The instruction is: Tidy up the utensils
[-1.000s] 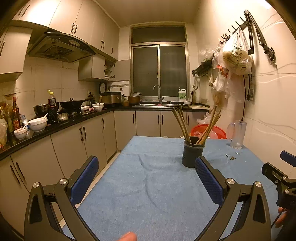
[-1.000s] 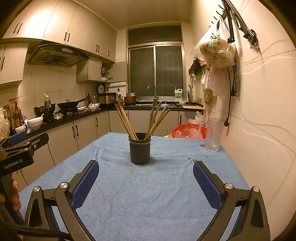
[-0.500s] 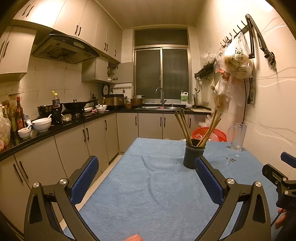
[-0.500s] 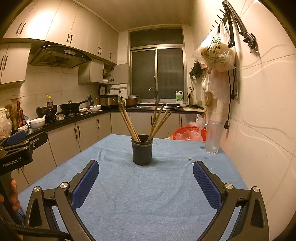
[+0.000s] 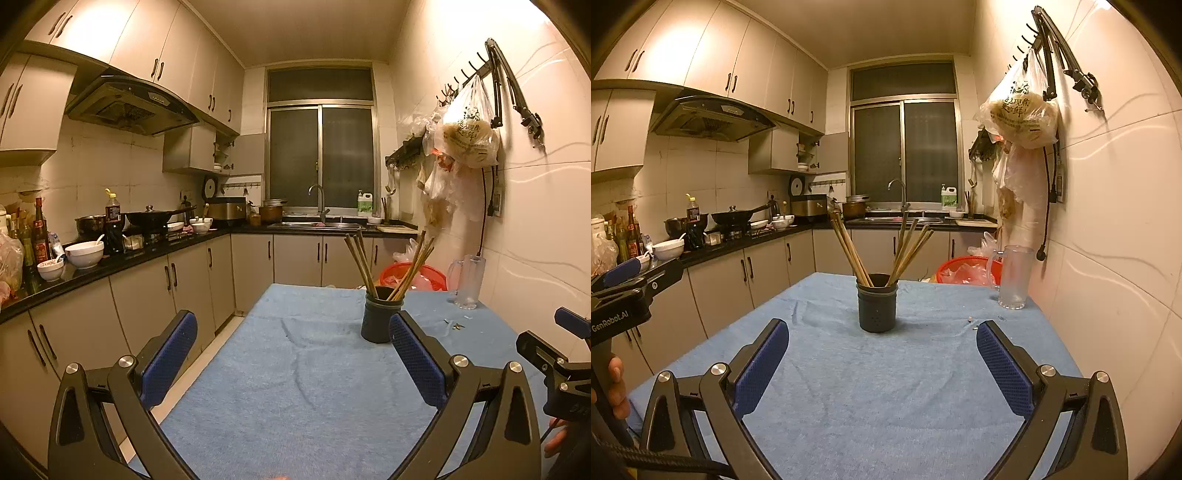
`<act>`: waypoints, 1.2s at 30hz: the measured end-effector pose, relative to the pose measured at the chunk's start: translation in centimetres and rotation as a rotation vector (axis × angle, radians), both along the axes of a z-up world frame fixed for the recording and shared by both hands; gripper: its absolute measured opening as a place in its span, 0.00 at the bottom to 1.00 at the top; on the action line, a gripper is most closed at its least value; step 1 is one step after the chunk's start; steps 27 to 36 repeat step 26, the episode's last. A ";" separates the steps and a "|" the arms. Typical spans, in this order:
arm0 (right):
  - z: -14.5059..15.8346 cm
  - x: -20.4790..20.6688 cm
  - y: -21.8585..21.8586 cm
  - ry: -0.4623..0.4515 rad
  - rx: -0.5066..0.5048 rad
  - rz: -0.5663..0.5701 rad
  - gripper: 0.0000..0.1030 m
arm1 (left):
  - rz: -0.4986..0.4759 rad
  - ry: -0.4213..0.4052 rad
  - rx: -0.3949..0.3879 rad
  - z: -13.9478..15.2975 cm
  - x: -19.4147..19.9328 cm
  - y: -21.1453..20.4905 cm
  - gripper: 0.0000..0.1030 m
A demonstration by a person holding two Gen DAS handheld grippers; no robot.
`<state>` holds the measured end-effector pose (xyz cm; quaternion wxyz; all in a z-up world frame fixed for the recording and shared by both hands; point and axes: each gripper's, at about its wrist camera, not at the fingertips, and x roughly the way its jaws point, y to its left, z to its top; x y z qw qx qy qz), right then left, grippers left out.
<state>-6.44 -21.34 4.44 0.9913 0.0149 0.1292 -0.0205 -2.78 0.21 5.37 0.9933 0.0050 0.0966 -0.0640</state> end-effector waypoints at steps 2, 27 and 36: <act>0.0 -0.2 0.0 -0.002 0.001 -0.001 1.00 | -0.001 -0.004 0.002 0.0 -0.2 -0.1 1.00; -0.3 0.2 -0.4 0.012 0.012 -0.010 1.00 | -0.003 0.002 0.003 -0.1 -0.3 -0.1 1.00; -0.3 0.2 -0.4 0.012 0.012 -0.010 1.00 | -0.003 0.002 0.003 -0.1 -0.3 -0.1 1.00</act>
